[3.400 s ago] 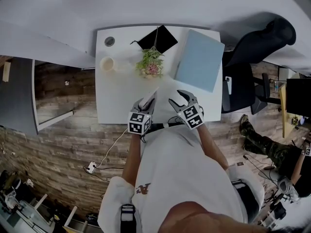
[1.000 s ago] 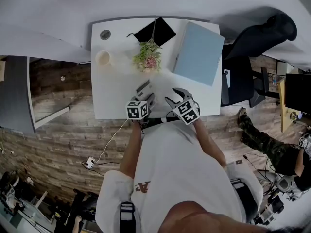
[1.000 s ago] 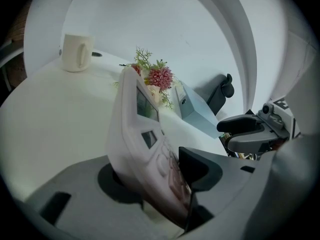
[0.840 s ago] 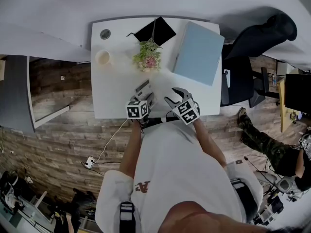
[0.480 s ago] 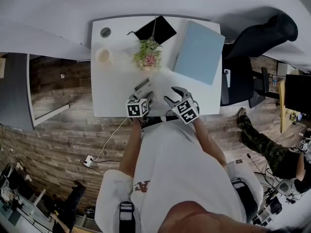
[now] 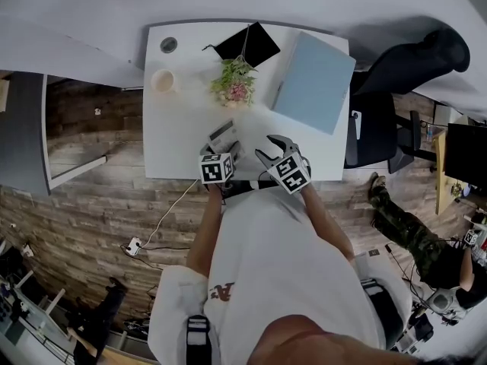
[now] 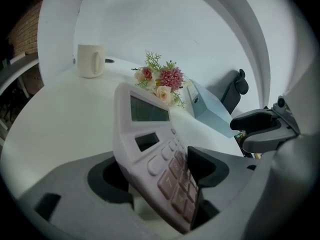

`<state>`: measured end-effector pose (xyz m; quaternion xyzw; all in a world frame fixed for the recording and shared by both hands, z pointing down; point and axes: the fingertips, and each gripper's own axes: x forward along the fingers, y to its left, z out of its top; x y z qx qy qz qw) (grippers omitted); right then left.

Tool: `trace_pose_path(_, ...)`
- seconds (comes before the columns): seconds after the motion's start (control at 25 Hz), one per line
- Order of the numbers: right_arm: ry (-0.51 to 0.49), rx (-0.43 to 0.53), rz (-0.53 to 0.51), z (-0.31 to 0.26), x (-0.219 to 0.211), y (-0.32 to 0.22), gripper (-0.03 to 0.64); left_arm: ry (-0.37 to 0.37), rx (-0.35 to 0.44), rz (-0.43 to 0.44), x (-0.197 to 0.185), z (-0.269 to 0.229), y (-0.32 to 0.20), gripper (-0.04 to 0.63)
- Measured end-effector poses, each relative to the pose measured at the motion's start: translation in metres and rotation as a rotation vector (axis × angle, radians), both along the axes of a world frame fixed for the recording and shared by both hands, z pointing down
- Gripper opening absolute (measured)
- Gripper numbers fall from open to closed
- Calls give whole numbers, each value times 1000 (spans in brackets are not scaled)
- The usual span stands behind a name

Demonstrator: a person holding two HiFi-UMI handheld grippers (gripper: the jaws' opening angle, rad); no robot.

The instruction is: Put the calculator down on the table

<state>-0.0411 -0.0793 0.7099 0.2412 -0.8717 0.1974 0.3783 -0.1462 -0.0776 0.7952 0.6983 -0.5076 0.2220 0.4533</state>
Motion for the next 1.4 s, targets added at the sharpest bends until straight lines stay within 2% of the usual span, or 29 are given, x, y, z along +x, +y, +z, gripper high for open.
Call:
trace_pose_path(0.32, -2, 0, -43, 0, -10, 2, 224, -59, 20, -44, -10, 2, 4, 403)
trace_pose_path(0.64, -5, 1, -75, 0, -17, 3, 224, -85, 24, -64, -13, 3, 5, 422)
trace_pose_path(1.4, -4, 5, -73, 0, -21, 4, 224, -166, 7, -86, -29, 9, 10, 488)
